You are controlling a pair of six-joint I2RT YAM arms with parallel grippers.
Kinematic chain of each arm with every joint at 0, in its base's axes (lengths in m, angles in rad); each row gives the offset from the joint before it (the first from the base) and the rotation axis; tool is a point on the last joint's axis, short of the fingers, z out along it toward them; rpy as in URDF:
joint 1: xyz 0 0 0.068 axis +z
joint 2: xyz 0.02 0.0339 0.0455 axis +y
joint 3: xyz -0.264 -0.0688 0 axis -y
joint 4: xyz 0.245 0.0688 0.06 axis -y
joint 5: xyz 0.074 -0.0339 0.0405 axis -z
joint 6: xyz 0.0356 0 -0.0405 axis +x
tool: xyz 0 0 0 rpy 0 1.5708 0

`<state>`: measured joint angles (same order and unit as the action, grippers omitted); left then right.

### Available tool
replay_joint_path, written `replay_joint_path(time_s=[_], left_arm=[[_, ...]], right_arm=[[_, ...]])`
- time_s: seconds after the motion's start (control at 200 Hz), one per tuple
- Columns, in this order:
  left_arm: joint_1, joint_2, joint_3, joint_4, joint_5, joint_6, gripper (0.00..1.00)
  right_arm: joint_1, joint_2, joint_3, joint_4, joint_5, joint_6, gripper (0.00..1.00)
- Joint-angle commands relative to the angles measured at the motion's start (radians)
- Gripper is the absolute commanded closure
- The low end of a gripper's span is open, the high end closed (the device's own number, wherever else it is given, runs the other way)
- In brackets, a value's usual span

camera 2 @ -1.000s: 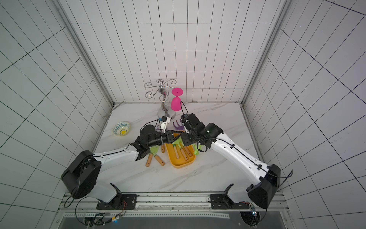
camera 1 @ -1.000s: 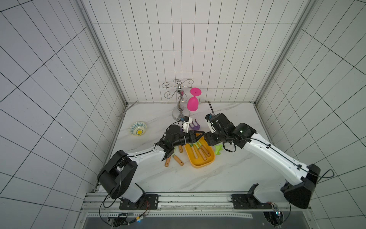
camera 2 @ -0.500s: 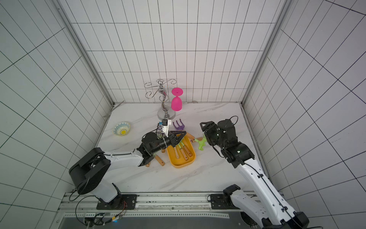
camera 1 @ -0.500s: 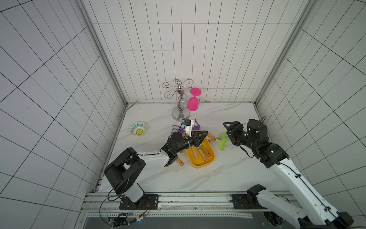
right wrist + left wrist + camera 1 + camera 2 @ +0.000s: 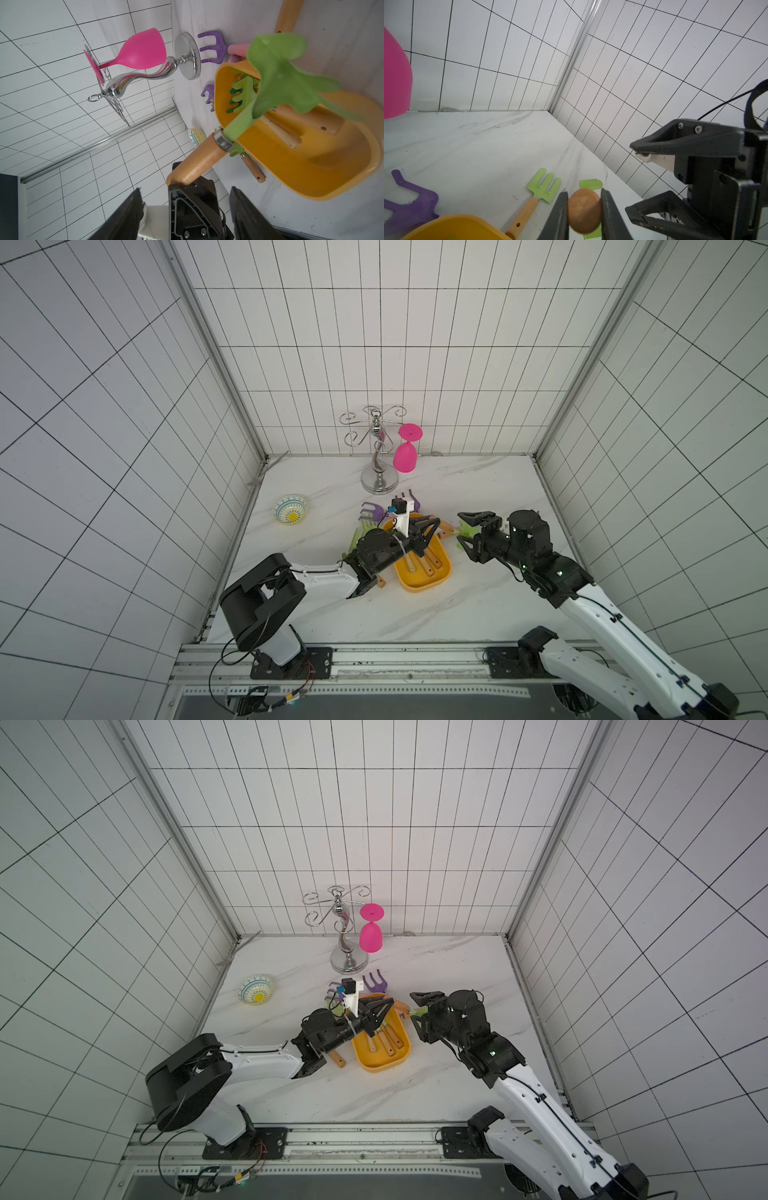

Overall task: Put the rake into the storage box
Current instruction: Pick up the rake at the center of the board.

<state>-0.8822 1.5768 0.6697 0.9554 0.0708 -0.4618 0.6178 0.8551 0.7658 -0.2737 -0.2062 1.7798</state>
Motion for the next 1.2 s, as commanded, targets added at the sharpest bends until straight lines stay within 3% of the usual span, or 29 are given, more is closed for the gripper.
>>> replay_joint_path(time_s=[0.0, 0.105, 0.505, 0.655, 0.974, 1.064, 1.194], left_arm=[[-0.005, -0.026, 0.014, 0.049, -0.018, 0.035, 1.00], [-0.007, -0.040, 0.005, 0.061, 0.026, 0.035, 1.00], [-0.008, -0.100, -0.089, 0.111, 0.024, 0.106, 1.00], [-0.006, -0.138, -0.100, 0.022, 0.104, 0.145, 1.00], [-0.006, -0.154, -0.088, -0.055, 0.150, 0.173, 0.99], [-0.006, -0.146, -0.094, -0.059, 0.145, 0.167, 0.88], [-0.006, -0.158, -0.105, -0.085, 0.114, 0.152, 0.47]], right_arm=[[0.011, 0.023, -0.046, 0.058, -0.009, 0.064, 0.30], [0.010, 0.037, -0.069, 0.136, -0.012, 0.107, 0.30], [0.002, 0.150, -0.054, 0.224, -0.095, 0.110, 0.32], [0.002, 0.181, -0.058, 0.271, -0.119, 0.103, 0.45], [-0.001, 0.249, -0.034, 0.330, -0.159, 0.077, 0.77], [-0.005, 0.252, -0.038, 0.342, -0.155, 0.073, 0.82], [-0.038, 0.248, -0.046, 0.342, -0.163, 0.049, 0.84]])
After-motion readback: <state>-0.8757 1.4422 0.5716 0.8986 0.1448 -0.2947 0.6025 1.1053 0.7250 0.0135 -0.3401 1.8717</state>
